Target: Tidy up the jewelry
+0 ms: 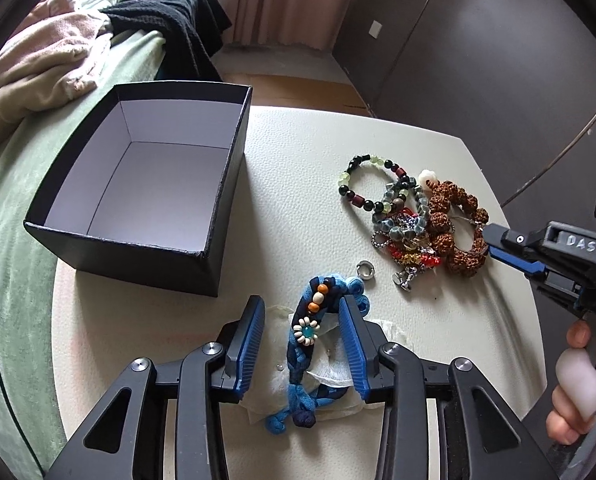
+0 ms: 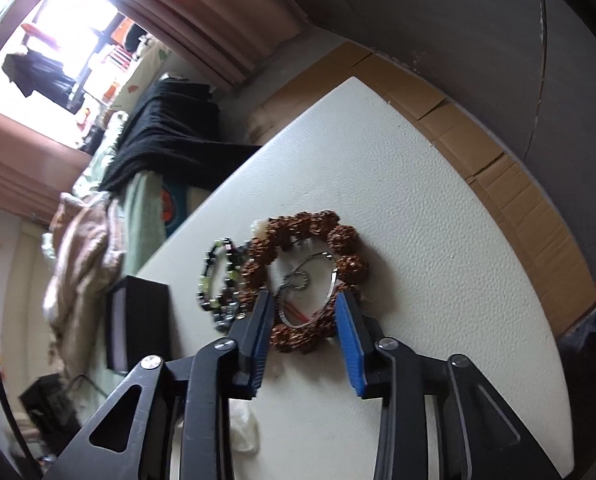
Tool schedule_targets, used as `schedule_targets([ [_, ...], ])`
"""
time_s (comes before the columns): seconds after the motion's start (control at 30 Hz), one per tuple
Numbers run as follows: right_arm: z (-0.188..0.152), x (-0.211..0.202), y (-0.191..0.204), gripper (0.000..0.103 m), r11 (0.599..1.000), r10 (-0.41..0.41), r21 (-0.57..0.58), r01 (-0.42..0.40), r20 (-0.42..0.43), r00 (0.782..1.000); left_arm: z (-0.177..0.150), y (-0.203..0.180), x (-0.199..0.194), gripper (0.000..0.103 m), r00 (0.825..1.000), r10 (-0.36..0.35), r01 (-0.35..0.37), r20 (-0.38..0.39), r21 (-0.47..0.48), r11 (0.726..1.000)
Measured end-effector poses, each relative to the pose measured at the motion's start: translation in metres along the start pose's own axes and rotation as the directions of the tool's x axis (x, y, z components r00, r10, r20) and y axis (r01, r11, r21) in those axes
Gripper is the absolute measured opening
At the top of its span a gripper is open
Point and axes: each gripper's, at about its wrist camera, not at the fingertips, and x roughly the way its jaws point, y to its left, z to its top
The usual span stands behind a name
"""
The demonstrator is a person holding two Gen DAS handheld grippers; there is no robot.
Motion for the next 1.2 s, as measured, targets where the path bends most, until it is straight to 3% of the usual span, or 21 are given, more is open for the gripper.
schedule_targets([
  [0.1,-0.001,0.001,0.008,0.011,0.994,-0.093,-0.056,0.093,0.013,0.996,0.001,0.000,-0.001,0.040,1.000,-0.001,0.001,0.001,0.000,1.000],
  [0.27,-0.003,0.002,0.017,0.009,0.977,-0.171,-0.123,0.174,0.034,0.985,0.001,0.000,-0.001,0.040,1.000,-0.002,0.002,-0.001,-0.001,1.000],
  [0.33,-0.003,0.000,0.016,0.009,0.976,-0.175,-0.124,0.178,0.038,0.984,0.001,0.001,-0.001,0.040,1.000,-0.003,0.003,-0.001,-0.001,1.000],
  [0.4,-0.004,-0.002,0.014,0.001,0.976,-0.175,-0.124,0.178,0.034,0.984,0.001,0.001,-0.001,0.040,1.000,-0.002,0.002,-0.001,-0.002,1.000],
  [0.67,-0.004,-0.017,-0.012,0.001,0.982,-0.180,-0.059,0.182,0.026,0.983,-0.001,0.003,-0.006,0.040,1.000,-0.010,0.010,-0.001,-0.007,1.000],
  [0.87,-0.002,-0.030,-0.025,0.001,0.996,-0.091,-0.005,0.091,0.035,0.995,-0.002,0.007,-0.012,0.040,0.999,-0.028,0.029,0.016,-0.026,0.999],
  [0.97,-0.001,-0.027,-0.018,0.002,0.995,-0.097,-0.031,0.097,-0.002,0.995,-0.001,0.009,-0.015,0.040,0.999,-0.034,0.035,0.027,-0.035,0.999],
  [1.03,-0.003,-0.023,-0.007,0.027,0.990,-0.117,-0.088,0.114,-0.023,0.993,0.000,0.010,-0.016,0.040,0.999,-0.039,0.040,0.027,-0.040,0.998],
  [1.07,-0.005,-0.023,-0.003,0.056,0.985,-0.129,-0.113,0.126,-0.013,0.992,0.000,0.010,-0.016,0.040,0.999,-0.040,0.041,0.026,-0.041,0.998],
  [1.1,-0.007,-0.025,0.004,0.069,0.978,-0.143,-0.151,0.144,0.019,0.990,0.001,0.010,-0.016,0.040,0.999,-0.041,0.042,0.026,-0.042,0.998],
  [1.2,-0.011,-0.023,0.020,0.069,0.951,-0.171,-0.254,0.175,0.036,0.985,0.002,0.011,-0.016,0.040,0.999,-0.046,0.048,0.028,-0.044,0.998],
])
